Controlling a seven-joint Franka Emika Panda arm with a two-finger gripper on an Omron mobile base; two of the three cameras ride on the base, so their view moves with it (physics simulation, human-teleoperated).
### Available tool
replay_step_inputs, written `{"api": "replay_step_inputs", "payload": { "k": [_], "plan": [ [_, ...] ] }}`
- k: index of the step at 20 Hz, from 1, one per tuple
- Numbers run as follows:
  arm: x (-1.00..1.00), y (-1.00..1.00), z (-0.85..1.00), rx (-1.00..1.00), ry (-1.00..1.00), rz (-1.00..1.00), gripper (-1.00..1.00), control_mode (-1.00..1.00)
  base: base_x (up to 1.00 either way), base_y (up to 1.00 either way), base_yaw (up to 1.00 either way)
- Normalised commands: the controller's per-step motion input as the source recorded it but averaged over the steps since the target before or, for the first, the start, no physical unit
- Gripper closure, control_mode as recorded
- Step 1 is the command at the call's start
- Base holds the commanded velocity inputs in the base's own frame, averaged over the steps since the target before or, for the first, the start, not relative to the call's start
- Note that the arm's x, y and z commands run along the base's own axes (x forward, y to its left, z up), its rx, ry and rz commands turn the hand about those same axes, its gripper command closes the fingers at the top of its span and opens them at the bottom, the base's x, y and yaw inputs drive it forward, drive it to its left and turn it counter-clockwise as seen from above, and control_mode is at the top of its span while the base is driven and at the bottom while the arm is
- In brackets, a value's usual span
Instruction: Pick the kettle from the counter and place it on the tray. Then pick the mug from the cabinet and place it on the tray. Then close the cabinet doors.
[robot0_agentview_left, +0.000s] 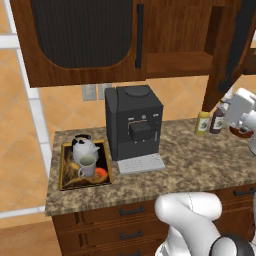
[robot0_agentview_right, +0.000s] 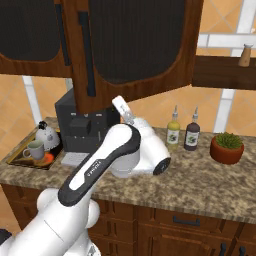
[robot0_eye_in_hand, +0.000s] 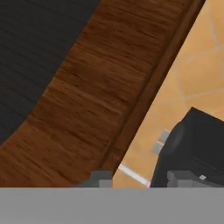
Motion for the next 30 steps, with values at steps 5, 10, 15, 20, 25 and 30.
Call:
{"api": "replay_step_inputs", "payload": {
  "k": [5,10,15,20,25,30],
  "plan": [
    [0.61,0.50,0.49,0.00,0.29,-0.33,-1.00,-1.00,0.00,0.00,0.00],
    [0.71,0.53,0.42,0.00,0.32,-0.34,-1.00,-1.00,0.00,0.00,0.00],
    [0.83,0.35,0.44,0.00,0.33,-0.31,-1.00,-1.00,0.00,0.00,0.00],
    [0.90,0.24,0.47,0.00,0.35,-0.25,-1.00,-1.00,0.00,0.00,0.00],
    [0.79,0.12,0.44,0.01,0.34,-0.21,-1.00,-1.00,0.00,0.00,0.00],
    [0.61,0.09,0.26,0.01,0.28,-0.19,-1.00,-1.00,0.00,0.00,0.00]
  ]
}}
